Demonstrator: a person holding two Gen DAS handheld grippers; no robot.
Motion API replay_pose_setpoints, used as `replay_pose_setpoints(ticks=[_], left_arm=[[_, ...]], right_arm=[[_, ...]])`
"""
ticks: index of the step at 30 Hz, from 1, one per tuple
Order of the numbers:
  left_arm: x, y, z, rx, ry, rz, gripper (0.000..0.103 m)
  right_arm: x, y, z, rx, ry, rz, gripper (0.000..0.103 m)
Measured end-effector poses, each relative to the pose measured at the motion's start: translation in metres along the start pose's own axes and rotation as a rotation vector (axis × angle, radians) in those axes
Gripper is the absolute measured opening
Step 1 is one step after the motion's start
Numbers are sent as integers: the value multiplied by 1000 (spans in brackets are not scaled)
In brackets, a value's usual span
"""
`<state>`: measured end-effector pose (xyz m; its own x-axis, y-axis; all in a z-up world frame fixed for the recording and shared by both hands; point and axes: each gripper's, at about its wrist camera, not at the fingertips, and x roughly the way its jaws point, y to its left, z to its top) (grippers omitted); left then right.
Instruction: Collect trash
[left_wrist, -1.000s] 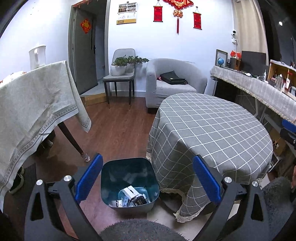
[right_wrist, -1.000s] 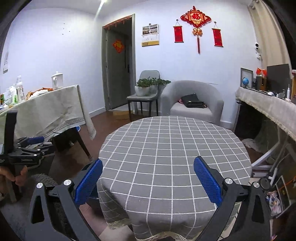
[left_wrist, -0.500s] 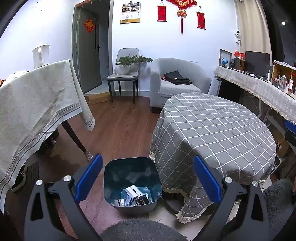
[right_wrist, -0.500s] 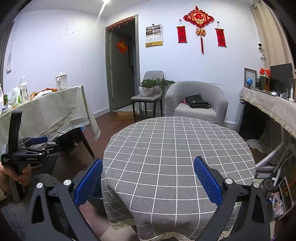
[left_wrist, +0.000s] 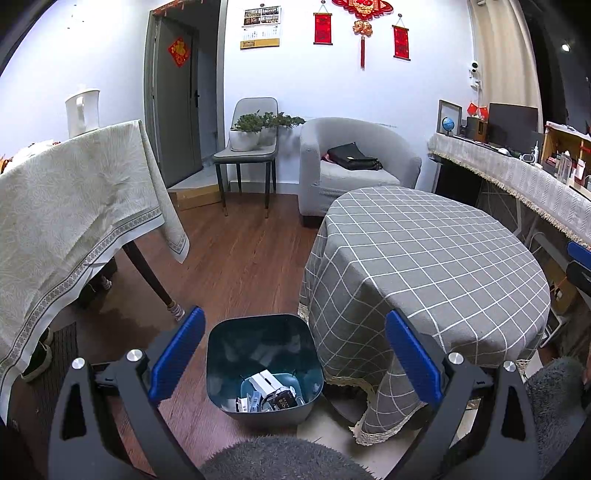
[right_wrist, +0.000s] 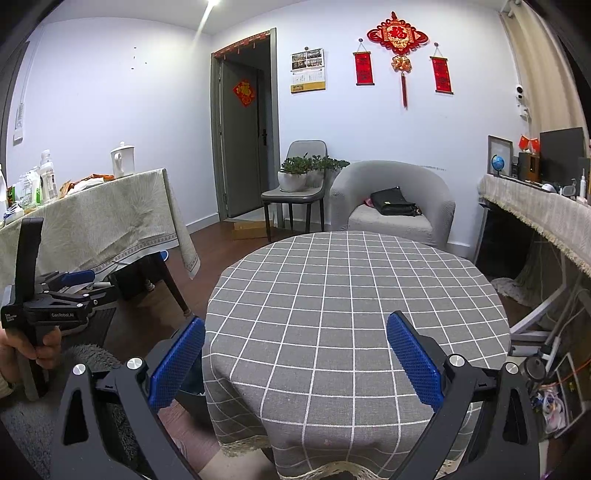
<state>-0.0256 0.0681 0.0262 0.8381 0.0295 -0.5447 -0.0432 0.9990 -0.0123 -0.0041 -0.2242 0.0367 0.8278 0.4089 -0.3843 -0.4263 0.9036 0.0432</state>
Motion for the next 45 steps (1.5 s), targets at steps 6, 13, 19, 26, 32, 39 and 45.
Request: replay_pose_setpoints(ticks=[6, 13, 19, 26, 32, 39, 45], left_arm=[[-1, 0, 0, -4, -1, 0, 99], [-1, -1, 1, -4, 0, 1, 99], [-1, -3, 0, -1, 2, 3, 100], [0, -2, 0, -3, 4, 2, 100], [0, -3, -1, -1, 6, 1, 100], [0, -3, -1, -2, 6, 0, 99], [4, -1, -4, -8, 11, -3, 100]], right_arm=[[0, 1, 0, -2, 2, -2, 99], [0, 2, -1, -4, 0, -8, 99], [0, -1, -2, 0, 4, -6, 99], [0, -5, -2, 23, 6, -6, 99], [0, -8, -2, 40, 6, -5, 99], [1, -9, -1, 34, 12, -4, 99], [1, -9, -1, 35, 13, -4, 99]])
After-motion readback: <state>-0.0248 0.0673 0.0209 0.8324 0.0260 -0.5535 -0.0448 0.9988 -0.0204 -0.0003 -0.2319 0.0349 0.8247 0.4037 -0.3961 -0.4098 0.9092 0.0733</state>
